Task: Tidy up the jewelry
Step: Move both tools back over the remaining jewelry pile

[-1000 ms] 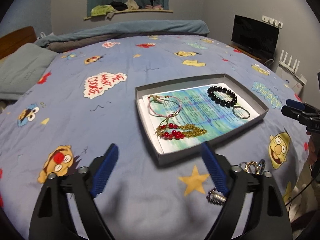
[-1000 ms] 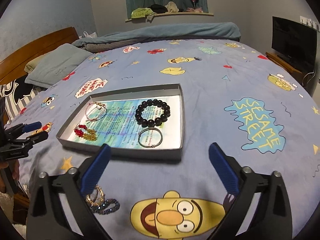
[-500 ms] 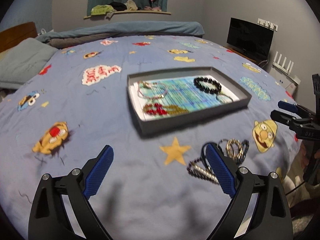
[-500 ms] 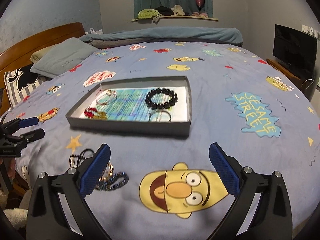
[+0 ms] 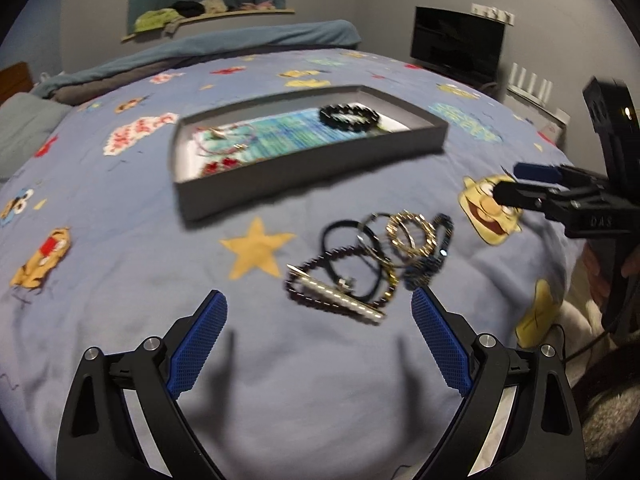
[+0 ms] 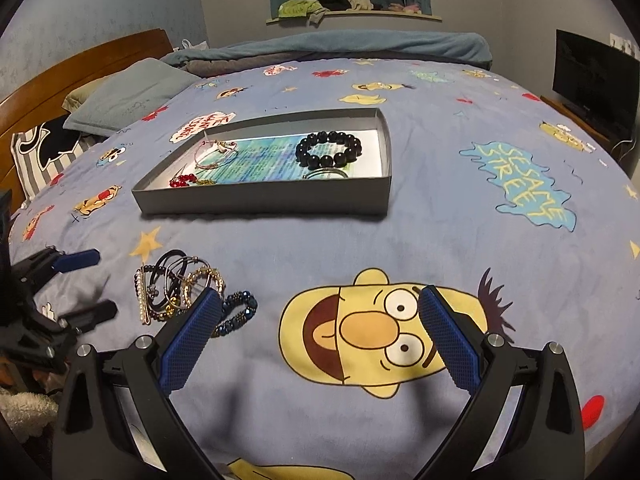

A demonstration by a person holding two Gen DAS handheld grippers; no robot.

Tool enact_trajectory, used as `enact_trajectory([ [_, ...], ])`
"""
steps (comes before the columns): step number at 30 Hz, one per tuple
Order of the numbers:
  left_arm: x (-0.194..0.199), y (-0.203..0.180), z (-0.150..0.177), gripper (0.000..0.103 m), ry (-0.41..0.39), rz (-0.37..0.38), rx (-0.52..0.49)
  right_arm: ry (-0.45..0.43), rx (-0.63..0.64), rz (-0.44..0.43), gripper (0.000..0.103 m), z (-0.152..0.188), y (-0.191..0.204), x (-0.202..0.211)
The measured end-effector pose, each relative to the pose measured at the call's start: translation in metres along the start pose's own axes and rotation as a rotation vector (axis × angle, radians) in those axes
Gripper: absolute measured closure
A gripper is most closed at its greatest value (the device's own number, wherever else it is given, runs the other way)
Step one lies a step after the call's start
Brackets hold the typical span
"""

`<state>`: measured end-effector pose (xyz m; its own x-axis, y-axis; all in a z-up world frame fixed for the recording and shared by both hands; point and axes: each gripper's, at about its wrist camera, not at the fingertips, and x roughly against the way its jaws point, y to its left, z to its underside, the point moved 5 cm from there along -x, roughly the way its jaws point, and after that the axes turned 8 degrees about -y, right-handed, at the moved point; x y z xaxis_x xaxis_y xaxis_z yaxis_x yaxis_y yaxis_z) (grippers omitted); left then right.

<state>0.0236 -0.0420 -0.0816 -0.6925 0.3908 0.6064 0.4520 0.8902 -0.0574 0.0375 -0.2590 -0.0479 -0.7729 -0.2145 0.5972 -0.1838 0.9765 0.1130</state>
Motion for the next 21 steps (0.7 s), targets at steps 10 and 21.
enact_trajectory([
  [10,-0.018,-0.011,0.013,0.038,0.03,0.014,-0.029,0.03,0.023,-0.039,0.006,0.012,0.006,-0.007],
  [21,-0.025,-0.011,0.01,0.051,0.03,0.012,-0.022,0.05,0.021,-0.059,0.006,0.02,0.007,-0.014],
])
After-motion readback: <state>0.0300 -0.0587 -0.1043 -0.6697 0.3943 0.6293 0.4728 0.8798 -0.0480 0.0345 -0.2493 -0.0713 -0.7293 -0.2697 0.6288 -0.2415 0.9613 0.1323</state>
